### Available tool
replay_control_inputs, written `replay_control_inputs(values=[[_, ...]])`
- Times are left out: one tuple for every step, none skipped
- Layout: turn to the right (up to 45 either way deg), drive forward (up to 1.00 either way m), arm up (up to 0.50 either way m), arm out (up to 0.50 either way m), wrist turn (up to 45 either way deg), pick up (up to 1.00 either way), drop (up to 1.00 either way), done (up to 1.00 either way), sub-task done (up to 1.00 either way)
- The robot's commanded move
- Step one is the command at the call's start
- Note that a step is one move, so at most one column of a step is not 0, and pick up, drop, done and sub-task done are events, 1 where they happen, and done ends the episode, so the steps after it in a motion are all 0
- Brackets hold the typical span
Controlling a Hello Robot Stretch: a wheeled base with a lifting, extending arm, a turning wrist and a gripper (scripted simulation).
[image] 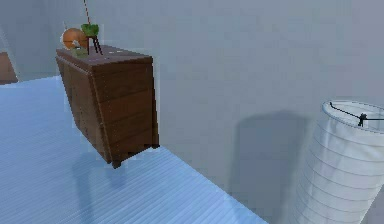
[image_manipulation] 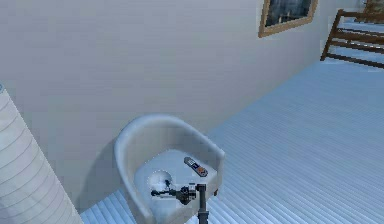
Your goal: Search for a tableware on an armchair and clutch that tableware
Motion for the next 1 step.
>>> replay_control_inputs(values=[[0.0,0.00,0.10,0.00,0.0,0.00,0.00,0.00,0.00]])
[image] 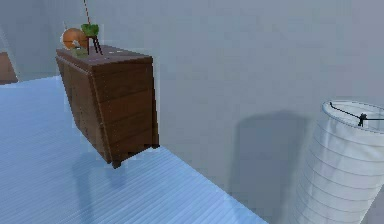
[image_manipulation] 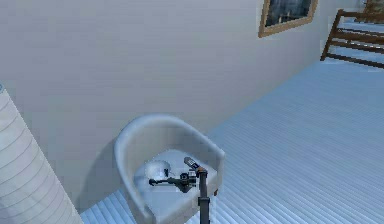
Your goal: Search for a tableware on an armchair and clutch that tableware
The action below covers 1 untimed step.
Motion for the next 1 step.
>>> replay_control_inputs(values=[[0.0,0.00,0.00,0.00,0.0,0.00,0.00,1.00,0.00]])
